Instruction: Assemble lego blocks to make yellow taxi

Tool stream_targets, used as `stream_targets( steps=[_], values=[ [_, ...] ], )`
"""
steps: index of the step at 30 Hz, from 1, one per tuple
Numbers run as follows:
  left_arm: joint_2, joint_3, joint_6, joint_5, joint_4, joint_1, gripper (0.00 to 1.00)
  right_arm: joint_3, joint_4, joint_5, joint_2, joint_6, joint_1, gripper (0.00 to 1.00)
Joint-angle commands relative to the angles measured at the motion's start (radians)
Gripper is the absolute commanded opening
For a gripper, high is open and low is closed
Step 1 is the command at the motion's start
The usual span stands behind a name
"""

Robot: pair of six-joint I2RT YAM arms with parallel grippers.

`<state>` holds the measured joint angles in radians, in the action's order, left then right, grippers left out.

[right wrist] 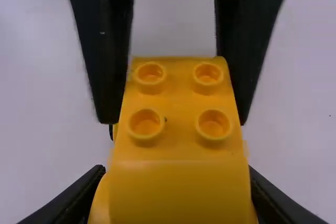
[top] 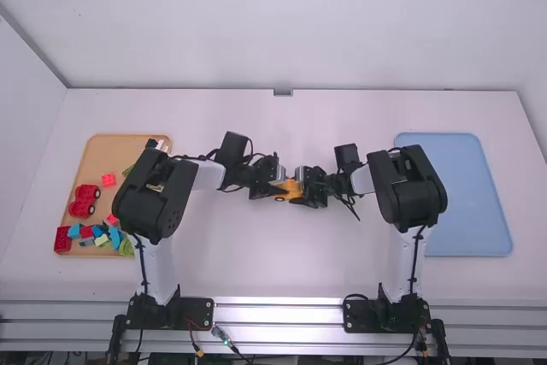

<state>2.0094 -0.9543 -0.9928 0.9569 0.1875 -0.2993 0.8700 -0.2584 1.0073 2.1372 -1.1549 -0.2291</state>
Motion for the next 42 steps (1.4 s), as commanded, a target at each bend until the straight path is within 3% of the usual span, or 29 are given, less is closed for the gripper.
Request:
stream_targets(
  steps=[1, 2, 4, 8, 26, 42],
  values=[
    [0.021, 0.013, -0.007, -0.010, -0.009, -0.002, 0.29, -0.006, 0.005, -0.021, 0.018, -0.001, 0.000, 0.43],
    [0.021, 0.013, -0.008, -0.008, -0.014, -0.002, 0.20, -0.006, 0.005, -0.021, 0.018, -0.002, 0.000, 0.43],
    [0.021, 0.014, -0.007, -0.010, -0.014, -0.002, 0.13, -0.006, 0.005, -0.022, 0.018, -0.001, 0.000, 0.43],
    [0.021, 0.031, -0.007, -0.035, 0.003, 0.000, 0.05, -0.006, 0.005, -0.021, 0.018, -0.001, 0.000, 0.43],
    [0.021, 0.048, 0.061, -0.252, 0.003, -0.009, 0.02, -0.006, 0.006, -0.021, 0.018, -0.002, 0.000, 0.43],
    [0.048, -0.004, 0.050, -0.373, -0.133, -0.006, 0.02, -0.006, 0.037, -0.021, 0.018, -0.054, 0.000, 0.39]
  ],
)
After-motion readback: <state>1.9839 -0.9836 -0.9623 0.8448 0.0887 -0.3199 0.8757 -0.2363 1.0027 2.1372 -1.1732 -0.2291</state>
